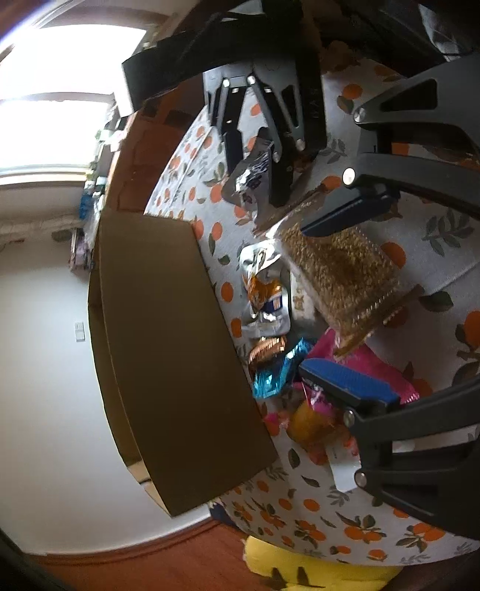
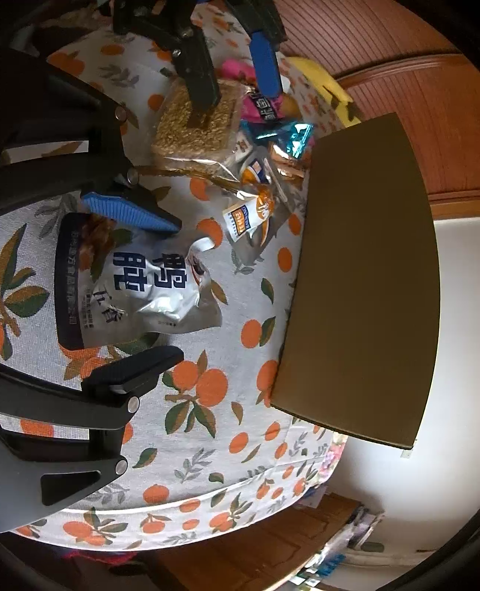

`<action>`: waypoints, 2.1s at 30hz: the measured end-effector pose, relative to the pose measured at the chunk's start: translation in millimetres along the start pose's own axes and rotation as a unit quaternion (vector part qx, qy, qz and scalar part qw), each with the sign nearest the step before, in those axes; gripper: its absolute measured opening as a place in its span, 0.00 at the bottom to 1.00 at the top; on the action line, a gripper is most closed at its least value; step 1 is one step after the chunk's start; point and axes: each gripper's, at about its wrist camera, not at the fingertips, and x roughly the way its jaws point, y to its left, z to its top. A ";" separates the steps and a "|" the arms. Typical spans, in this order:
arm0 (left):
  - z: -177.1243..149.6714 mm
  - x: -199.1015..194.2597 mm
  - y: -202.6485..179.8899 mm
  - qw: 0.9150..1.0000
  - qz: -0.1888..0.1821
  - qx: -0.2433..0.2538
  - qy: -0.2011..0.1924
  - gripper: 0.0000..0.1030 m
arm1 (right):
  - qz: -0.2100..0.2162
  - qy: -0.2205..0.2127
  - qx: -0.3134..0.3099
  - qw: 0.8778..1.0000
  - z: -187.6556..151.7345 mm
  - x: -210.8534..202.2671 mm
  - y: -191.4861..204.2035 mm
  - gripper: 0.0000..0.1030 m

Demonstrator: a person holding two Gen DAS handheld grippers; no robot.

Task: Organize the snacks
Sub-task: 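Move both tools back to the snacks and open them around new packets, then grasp the clear rice-cake bar with the left tool while the right tool grasps the white duck pouch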

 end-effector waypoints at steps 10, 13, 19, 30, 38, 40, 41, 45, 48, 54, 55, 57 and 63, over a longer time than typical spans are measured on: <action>2.6 7.1 -29.4 0.993 -0.002 0.109 0.043 0.70 | 0.021 -0.007 0.021 1.000 -1.0 -0.9 -5.2 0.62; 1.3 14.9 -34.7 0.988 -0.003 0.138 0.065 0.72 | 0.028 -0.010 0.027 0.999 -1.9 -1.9 -8.0 0.62; 3.8 30.2 -38.0 0.985 0.004 0.138 0.105 0.73 | 0.038 -0.015 0.035 0.999 -4.8 -4.7 -13.5 0.62; 6.3 36.8 -37.0 0.990 0.008 0.104 0.095 0.75 | 0.040 -0.017 0.034 0.998 -5.6 -5.1 -14.3 0.62; 4.1 34.9 -33.9 0.992 0.012 0.080 0.096 0.77 | 0.041 -0.018 0.035 0.998 -5.7 -5.1 -13.8 0.62; 4.3 34.4 -34.0 0.992 0.012 0.080 0.097 0.77 | 0.041 -0.018 0.035 0.998 -5.7 -5.1 -13.6 0.62; 4.7 34.5 -33.0 0.992 0.009 0.078 0.100 0.77 | 0.041 -0.018 0.035 0.998 -5.8 -5.2 -14.1 0.62; 6.2 35.9 -32.6 0.991 0.006 0.076 0.109 0.77 | 0.041 -0.018 0.035 0.998 -5.7 -5.1 -13.5 0.62; 5.9 38.2 -26.8 0.992 -0.006 0.048 0.116 0.77 | 0.041 -0.018 0.035 0.998 -5.7 -5.1 -13.4 0.62; 2.0 32.4 -32.2 0.994 0.001 0.051 0.101 0.62 | 0.041 -0.018 0.035 0.998 -5.6 -5.0 -13.0 0.62; 2.1 31.7 -33.7 0.994 0.002 0.052 0.100 0.61 | 0.041 -0.018 0.035 0.998 -5.7 -5.1 -13.3 0.62; 3.2 31.8 -35.1 0.994 -0.001 0.053 0.099 0.60 | 0.041 -0.018 0.035 0.998 -5.7 -5.1 -13.4 0.62; 6.8 35.8 -34.8 0.994 0.011 0.055 0.090 0.65 | 0.041 -0.018 0.035 0.998 -5.5 -5.2 -13.6 0.62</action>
